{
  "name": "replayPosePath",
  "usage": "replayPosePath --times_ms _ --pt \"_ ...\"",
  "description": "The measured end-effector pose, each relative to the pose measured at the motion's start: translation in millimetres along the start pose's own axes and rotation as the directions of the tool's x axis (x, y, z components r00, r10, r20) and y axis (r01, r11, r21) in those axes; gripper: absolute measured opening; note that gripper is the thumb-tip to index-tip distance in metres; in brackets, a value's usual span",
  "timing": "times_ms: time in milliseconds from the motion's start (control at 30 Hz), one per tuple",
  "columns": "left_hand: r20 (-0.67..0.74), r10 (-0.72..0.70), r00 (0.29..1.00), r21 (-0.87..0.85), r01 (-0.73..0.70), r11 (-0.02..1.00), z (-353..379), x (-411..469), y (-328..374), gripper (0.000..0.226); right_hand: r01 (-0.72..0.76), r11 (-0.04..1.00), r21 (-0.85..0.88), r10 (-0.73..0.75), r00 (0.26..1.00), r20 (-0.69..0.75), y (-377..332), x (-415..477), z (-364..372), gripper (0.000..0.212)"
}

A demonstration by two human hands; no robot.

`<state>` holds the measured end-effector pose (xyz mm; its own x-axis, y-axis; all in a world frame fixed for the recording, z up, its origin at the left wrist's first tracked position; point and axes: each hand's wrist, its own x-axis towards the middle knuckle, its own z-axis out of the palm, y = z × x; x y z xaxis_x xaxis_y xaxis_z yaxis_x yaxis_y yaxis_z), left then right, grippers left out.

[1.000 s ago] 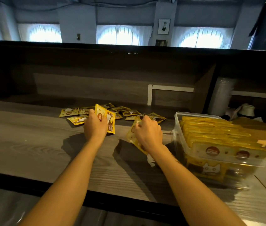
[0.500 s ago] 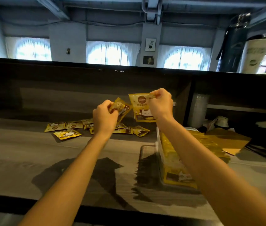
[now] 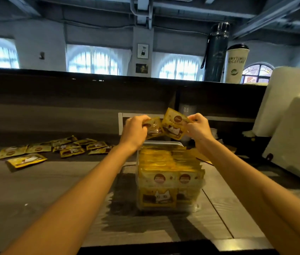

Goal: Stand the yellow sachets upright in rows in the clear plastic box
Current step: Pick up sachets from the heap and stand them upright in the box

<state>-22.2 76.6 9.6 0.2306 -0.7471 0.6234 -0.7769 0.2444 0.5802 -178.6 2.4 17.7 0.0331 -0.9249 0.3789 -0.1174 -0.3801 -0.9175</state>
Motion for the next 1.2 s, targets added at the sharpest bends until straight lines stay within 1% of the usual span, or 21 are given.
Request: replayPosePath --times_ms 100,200,267,333,433,500,533,567,633,700,733,767,867,967,1033,1100,1200 --pt "0.113 -0.018 0.993 -0.013 0.020 1.000 11.3 4.5 -2.7 0.031 -0.045 0.999 -0.016 0.046 0.997 0.059 11.4 5.3 -0.4 0.011" --pt "0.240 -0.070 0.968 0.018 0.067 0.998 17.3 9.2 -9.7 0.027 -0.087 0.996 -0.023 0.090 0.987 0.136 17.9 9.1 1.1 0.015" --pt "0.357 -0.120 0.926 0.088 0.095 0.992 18.3 12.4 -14.3 0.028 -0.105 0.993 -0.048 0.112 0.974 0.196 21.4 9.8 1.2 0.013" --pt "0.456 -0.164 0.875 0.136 0.114 0.984 18.4 14.8 -16.3 0.029 -0.089 0.990 -0.111 0.113 0.967 0.230 24.7 10.0 0.6 0.021" --pt "0.542 -0.213 0.813 0.127 0.172 0.977 19.3 16.0 -16.0 0.028 -0.034 0.981 -0.190 0.091 0.950 0.300 28.6 9.9 -0.7 0.032" --pt "0.594 -0.244 0.767 0.128 0.209 0.969 20.7 15.0 -17.4 0.027 -0.012 0.966 -0.258 0.108 0.925 0.364 30.4 8.7 -0.2 0.031" --pt "0.604 -0.254 0.756 0.138 0.215 0.967 22.0 14.1 -18.9 0.027 -0.010 0.955 -0.296 0.130 0.912 0.389 31.1 8.1 0.5 0.029" --pt "0.594 -0.266 0.760 0.152 0.219 0.964 23.4 13.2 -21.3 0.027 -0.017 0.943 -0.334 0.160 0.899 0.407 31.0 7.0 1.4 0.028" --pt "0.526 -0.287 0.800 0.164 0.235 0.958 25.0 11.3 -25.8 0.024 -0.034 0.911 -0.412 0.224 0.878 0.423 31.2 6.2 3.1 0.028" --pt "0.448 -0.290 0.846 0.127 0.260 0.957 26.1 9.9 -30.4 0.013 -0.040 0.867 -0.496 0.267 0.878 0.397 32.1 8.2 3.9 0.031" --pt "0.418 -0.290 0.861 0.111 0.268 0.957 25.7 9.5 -32.1 0.013 -0.042 0.849 -0.527 0.282 0.879 0.384 31.4 8.3 3.8 0.032" --pt "0.409 -0.288 0.866 0.098 0.272 0.957 24.7 8.9 -33.0 0.014 -0.042 0.837 -0.545 0.292 0.877 0.382 30.4 8.1 4.2 0.032" --pt "0.452 -0.272 0.850 0.092 0.259 0.962 21.4 7.8 -33.6 0.017 0.011 0.798 -0.602 0.287 0.872 0.396 25.9 6.6 6.9 0.025" --pt "0.415 -0.262 0.871 0.092 0.246 0.965 16.0 9.5 -35.9 0.018 0.104 0.772 -0.627 0.168 0.918 0.360 17.1 4.7 10.1 0.028" --pt "0.351 -0.260 0.899 0.085 0.246 0.965 10.0 10.4 -36.3 0.019 0.109 0.801 -0.588 0.093 0.949 0.302 2.8 -3.8 14.5 0.033" --pt "0.274 -0.279 0.920 0.110 0.259 0.960 0.2 9.8 -34.5 0.024 0.169 0.820 -0.547 -0.007 0.958 0.285 -15.2 -16.4 23.8 0.032" --pt "0.102 -0.331 0.938 0.126 0.318 0.940 -20.4 4.8 -37.2 0.027 0.281 0.848 -0.450 -0.163 0.945 0.284 -42.8 -42.2 49.7 0.029"
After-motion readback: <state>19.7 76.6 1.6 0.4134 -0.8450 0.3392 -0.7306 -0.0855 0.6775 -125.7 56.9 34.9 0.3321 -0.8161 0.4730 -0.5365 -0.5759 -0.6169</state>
